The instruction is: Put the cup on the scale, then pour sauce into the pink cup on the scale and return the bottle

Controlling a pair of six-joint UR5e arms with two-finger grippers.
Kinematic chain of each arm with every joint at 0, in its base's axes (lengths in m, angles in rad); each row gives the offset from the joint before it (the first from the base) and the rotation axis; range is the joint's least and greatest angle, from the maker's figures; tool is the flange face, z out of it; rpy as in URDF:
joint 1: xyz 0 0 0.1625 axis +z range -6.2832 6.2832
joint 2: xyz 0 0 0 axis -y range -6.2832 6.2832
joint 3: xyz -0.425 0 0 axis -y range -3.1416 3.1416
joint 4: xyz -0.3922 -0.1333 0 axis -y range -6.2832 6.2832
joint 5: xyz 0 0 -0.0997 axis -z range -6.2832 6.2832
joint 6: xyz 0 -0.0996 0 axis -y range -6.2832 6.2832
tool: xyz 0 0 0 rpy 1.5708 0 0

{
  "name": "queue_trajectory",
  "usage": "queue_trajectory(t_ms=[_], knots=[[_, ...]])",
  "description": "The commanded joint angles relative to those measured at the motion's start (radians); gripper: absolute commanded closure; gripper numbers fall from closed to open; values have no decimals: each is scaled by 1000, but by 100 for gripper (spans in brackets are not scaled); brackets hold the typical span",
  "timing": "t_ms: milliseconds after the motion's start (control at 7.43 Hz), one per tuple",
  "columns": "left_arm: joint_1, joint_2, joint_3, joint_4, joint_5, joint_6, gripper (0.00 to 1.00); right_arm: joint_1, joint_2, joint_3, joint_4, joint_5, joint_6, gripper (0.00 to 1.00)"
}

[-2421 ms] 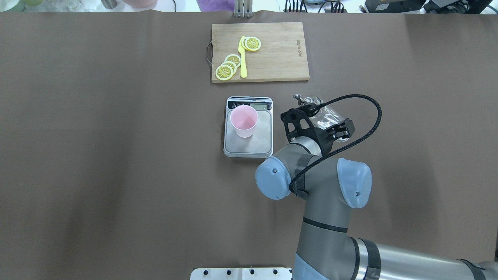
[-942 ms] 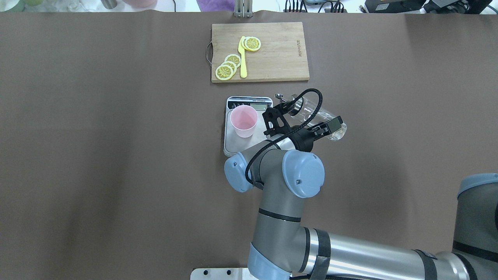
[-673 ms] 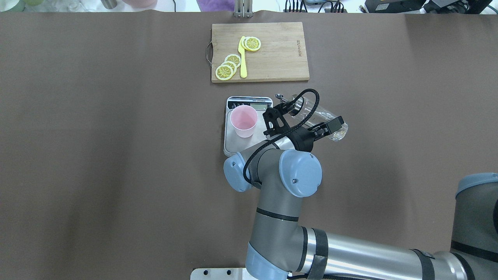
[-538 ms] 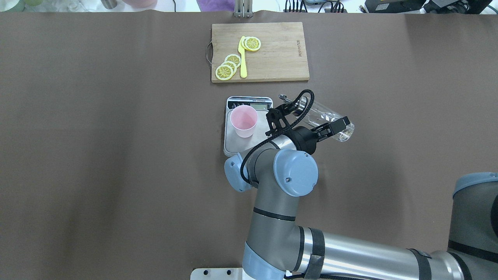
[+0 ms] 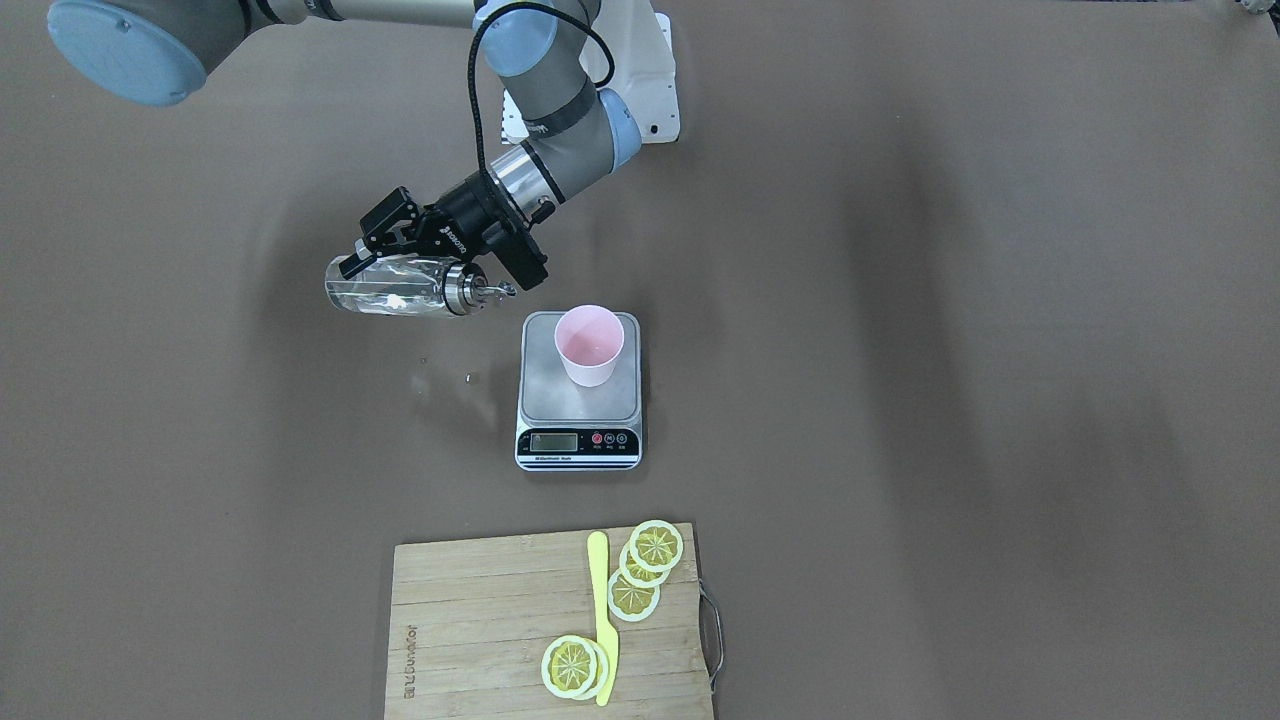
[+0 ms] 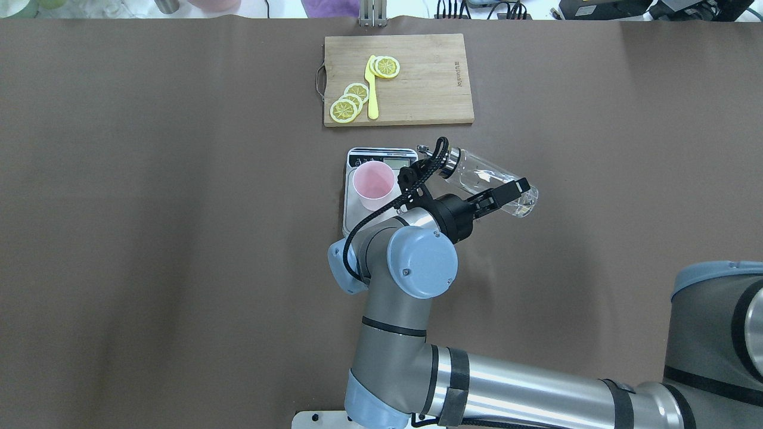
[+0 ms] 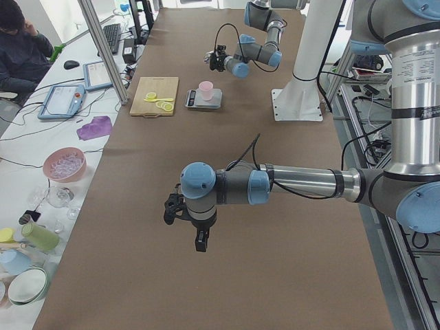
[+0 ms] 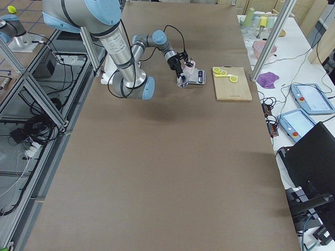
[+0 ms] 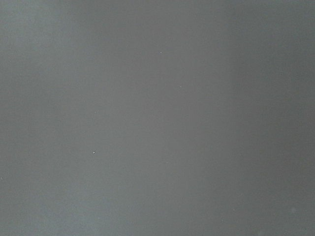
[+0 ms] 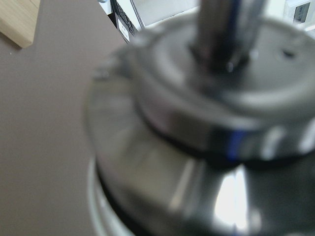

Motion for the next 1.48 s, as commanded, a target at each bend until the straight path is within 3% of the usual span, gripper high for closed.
queue_trajectory(t_ms=[0,538,1211,1345], knots=[[0,10,-1,-3,-1,0,2,-11,8,-17,-2,-19,1,100],[0,16,1,-3,-1,1,2,-18,48,-88,-19,-31,9,100],[0,16,2,0,-1,1,2,-18,66,-99,-93,-30,26,100],[0,16,2,0,-1,1,2,-18,89,-141,-102,-30,38,100]])
